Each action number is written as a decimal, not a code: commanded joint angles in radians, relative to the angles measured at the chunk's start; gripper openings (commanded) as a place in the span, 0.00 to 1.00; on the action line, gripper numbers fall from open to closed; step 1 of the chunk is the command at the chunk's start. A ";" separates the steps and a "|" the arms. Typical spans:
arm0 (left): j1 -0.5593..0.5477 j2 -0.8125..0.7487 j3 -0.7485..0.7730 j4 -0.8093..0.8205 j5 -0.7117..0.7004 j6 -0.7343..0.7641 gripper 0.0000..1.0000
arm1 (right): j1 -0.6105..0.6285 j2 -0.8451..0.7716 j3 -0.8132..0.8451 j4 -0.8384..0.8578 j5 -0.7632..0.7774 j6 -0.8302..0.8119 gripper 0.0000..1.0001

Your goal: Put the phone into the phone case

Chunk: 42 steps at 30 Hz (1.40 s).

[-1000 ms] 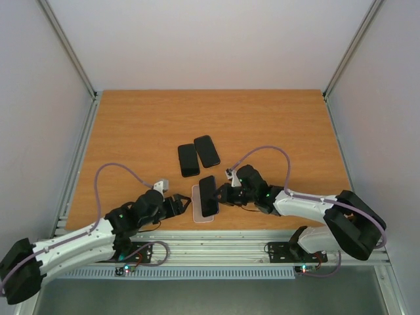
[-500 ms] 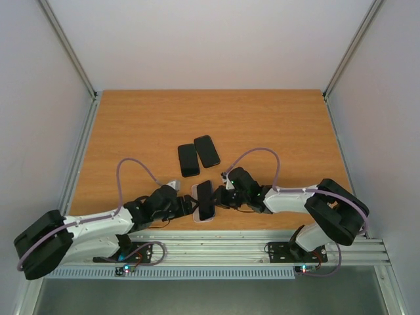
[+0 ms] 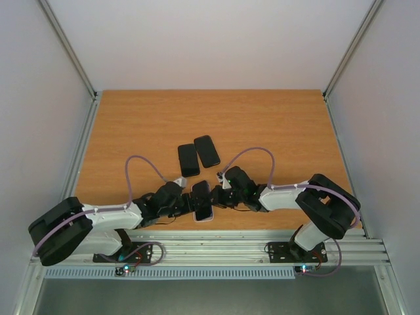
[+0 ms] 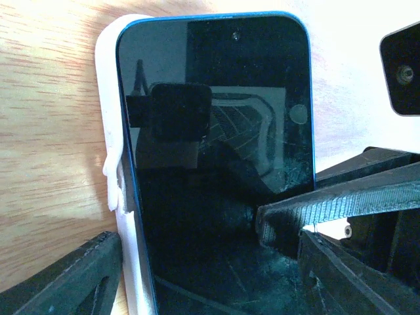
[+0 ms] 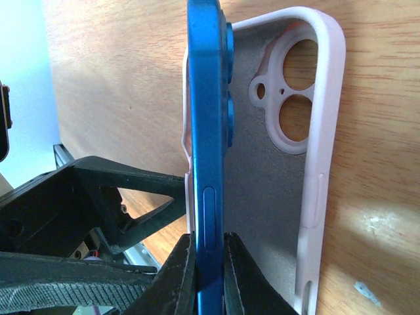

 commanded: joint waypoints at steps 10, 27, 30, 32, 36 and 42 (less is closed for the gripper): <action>-0.008 0.066 -0.023 0.147 0.041 -0.025 0.72 | 0.038 0.149 0.011 0.159 -0.028 0.079 0.04; -0.013 0.013 -0.034 0.095 0.019 -0.033 0.71 | 0.038 0.019 0.048 -0.102 0.059 -0.011 0.26; -0.013 -0.005 -0.037 0.076 0.009 -0.036 0.70 | 0.041 -0.009 0.062 -0.163 0.078 -0.031 0.28; -0.013 -0.023 -0.038 0.056 -0.001 -0.032 0.70 | 0.048 -0.032 0.073 -0.212 0.103 -0.046 0.30; -0.013 -0.050 -0.038 0.022 -0.012 -0.027 0.70 | 0.064 -0.060 0.105 -0.320 0.152 -0.076 0.37; -0.013 -0.081 -0.036 -0.026 -0.012 -0.025 0.68 | 0.092 -0.093 0.144 -0.461 0.215 -0.115 0.39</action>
